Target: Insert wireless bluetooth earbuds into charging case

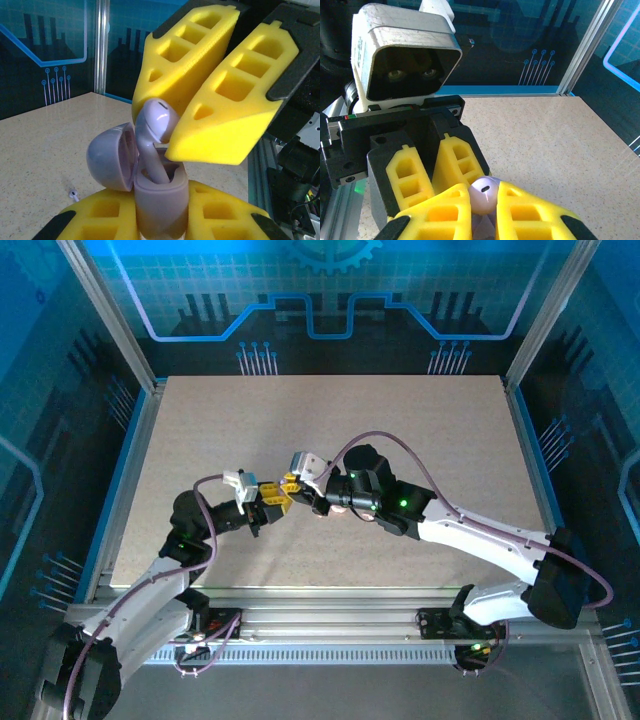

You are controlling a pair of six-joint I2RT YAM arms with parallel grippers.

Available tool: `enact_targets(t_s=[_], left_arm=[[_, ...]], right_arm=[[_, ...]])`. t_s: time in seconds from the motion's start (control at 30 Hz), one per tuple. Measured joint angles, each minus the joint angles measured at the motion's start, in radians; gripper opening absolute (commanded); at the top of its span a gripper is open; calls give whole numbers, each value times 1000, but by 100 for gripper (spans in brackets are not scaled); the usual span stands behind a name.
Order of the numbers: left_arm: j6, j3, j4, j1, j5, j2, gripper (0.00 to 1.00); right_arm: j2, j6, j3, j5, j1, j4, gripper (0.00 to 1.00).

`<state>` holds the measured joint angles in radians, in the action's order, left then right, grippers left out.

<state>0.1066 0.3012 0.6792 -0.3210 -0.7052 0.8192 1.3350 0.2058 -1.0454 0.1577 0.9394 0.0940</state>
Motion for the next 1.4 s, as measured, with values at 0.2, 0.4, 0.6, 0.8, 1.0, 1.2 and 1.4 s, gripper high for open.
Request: enact_targets(t_s=[0.2,0.4,0.6,0.8,1.0,1.2,1.4], left_arm=[[0,0,0,0,0,0,13],[1,0,9,0,-8,0,13],[12,0,10,0,-26,5,13],[20,0,14,0,-43,6,13],[23,0,32,-3,-60,6,13],[21,-3,68,-3,-79,6,14],[7,-3,68,-3,-98,6,14]], right_arm=[[-2,0,1,1,0,0,14],[-12,13,2,2,0,-10,14],[-13,54,2,19,0,-15,15],[-28,112,12,52,0,-15,15],[-37,161,18,102,-12,-14,18],[-40,212,19,162,-29,-3,18],[-40,233,19,218,-49,-8,18]])
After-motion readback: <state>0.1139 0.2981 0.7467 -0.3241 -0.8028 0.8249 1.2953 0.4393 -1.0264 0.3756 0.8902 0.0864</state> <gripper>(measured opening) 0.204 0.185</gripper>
